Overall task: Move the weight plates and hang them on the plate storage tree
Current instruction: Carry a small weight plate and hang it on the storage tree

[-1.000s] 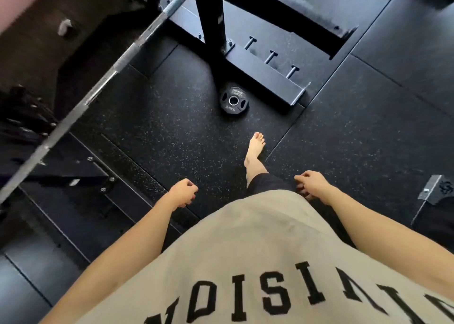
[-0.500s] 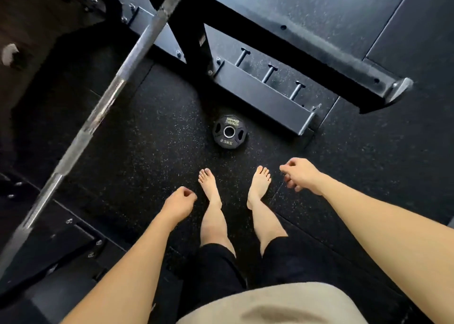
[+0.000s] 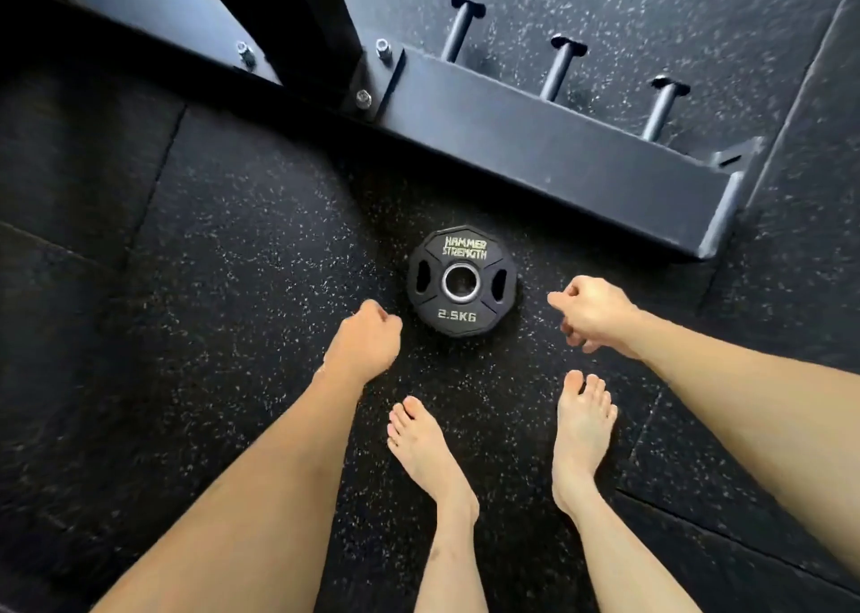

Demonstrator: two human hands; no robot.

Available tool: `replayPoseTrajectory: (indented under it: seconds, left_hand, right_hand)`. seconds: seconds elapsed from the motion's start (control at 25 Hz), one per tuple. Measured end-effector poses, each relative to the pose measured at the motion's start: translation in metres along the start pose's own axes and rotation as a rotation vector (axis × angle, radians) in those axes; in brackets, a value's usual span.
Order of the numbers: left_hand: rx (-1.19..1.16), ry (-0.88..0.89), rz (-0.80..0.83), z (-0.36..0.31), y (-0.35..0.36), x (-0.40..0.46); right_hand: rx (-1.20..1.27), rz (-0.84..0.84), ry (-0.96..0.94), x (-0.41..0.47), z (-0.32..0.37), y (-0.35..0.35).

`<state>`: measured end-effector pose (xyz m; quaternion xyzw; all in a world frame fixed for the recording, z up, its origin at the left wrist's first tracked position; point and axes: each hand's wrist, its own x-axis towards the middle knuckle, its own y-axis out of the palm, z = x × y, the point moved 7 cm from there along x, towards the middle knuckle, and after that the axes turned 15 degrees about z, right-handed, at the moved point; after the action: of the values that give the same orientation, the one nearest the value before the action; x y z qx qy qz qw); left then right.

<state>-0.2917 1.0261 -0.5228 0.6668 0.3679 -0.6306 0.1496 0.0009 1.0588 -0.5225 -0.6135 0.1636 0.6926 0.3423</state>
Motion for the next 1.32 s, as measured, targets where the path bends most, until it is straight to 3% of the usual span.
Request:
replayPoseTrajectory:
  seconds: [0.08,0.32,0.48,0.64,0.92,1.12,1.32]
  left_hand:
    - [0.072,0.019,-0.036,-0.002,0.002,0.076]
    - [0.173,0.116,-0.126,-0.02,0.016,0.185]
    - [0.308,0.152,-0.241,-0.036,0.027,0.196]
    - [0.182,0.139,-0.208,-0.034,0.029,0.179]
    - [-0.359,0.065,-0.124,-0.003,0.016,0.046]
    - [-0.386,0.135,-0.176,-0.015,-0.003,-0.107]
    - [-0.481,0.272,-0.289,-0.041,-0.027,-0.269]
  right_hand:
    - [-0.007,-0.012,0.018,0.077,-0.002,0.019]
    - [-0.105,-0.112,0.025,0.177,-0.005,0.051]
    - [-0.254,-0.201,0.011,0.186,-0.003,0.053]
    - [-0.158,-0.215,-0.04,0.166,0.004,0.05]
    - [-0.197,-0.18,-0.197,0.041,0.029,0.026]
    - [-0.163,-0.204,-0.33,-0.105,0.048,0.002]
    - [0.034,-0.189,-0.386,-0.256,0.053,-0.024]
